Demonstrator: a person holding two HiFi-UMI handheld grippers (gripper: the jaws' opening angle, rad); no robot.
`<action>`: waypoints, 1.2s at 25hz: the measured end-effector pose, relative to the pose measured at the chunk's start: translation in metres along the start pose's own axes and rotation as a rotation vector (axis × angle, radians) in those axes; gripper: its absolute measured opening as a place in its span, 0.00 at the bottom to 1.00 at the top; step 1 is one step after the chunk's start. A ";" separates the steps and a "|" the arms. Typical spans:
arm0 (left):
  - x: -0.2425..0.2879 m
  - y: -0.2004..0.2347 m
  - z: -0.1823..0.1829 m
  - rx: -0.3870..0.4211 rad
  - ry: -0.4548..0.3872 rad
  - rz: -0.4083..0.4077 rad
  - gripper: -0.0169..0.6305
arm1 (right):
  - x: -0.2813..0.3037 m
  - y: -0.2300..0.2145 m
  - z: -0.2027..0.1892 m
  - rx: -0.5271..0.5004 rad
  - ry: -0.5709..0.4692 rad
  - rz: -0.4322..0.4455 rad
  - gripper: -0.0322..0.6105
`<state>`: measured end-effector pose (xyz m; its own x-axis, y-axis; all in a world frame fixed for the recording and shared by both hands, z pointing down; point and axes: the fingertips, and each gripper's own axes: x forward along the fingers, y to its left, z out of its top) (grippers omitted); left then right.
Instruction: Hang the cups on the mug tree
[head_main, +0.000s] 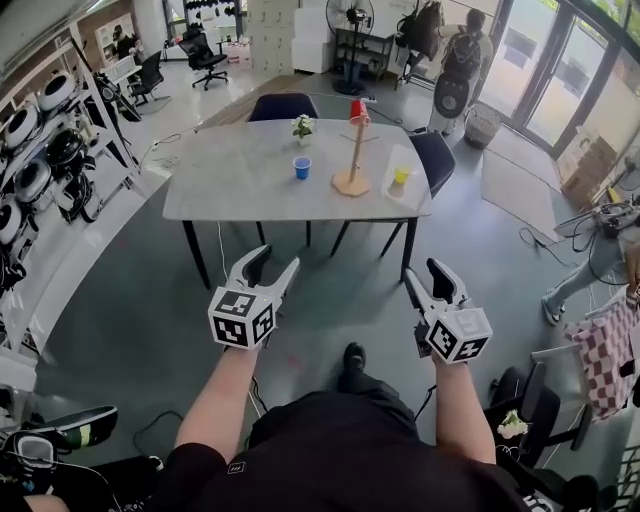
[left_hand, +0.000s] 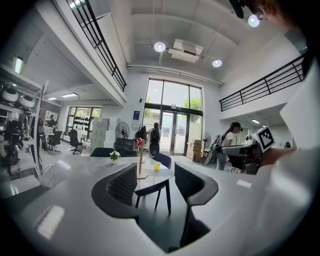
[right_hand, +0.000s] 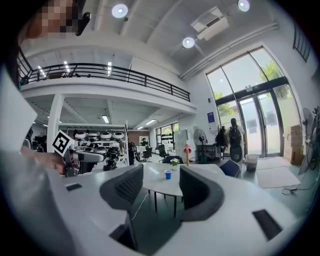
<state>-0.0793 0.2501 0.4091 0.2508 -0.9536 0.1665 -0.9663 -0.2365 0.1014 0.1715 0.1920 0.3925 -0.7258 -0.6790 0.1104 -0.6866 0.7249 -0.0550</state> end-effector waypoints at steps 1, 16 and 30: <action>0.003 0.003 -0.001 0.000 0.002 0.000 0.37 | 0.004 -0.002 -0.002 -0.001 0.008 -0.001 0.36; 0.126 0.067 -0.010 -0.006 0.048 0.088 0.38 | 0.123 -0.091 -0.023 -0.003 0.084 0.060 0.41; 0.274 0.097 0.026 0.014 0.091 0.181 0.38 | 0.250 -0.184 -0.033 0.076 0.109 0.215 0.43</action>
<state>-0.1055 -0.0395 0.4387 0.0768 -0.9601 0.2691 -0.9966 -0.0661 0.0486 0.1181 -0.1074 0.4633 -0.8495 -0.4903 0.1947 -0.5209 0.8380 -0.1627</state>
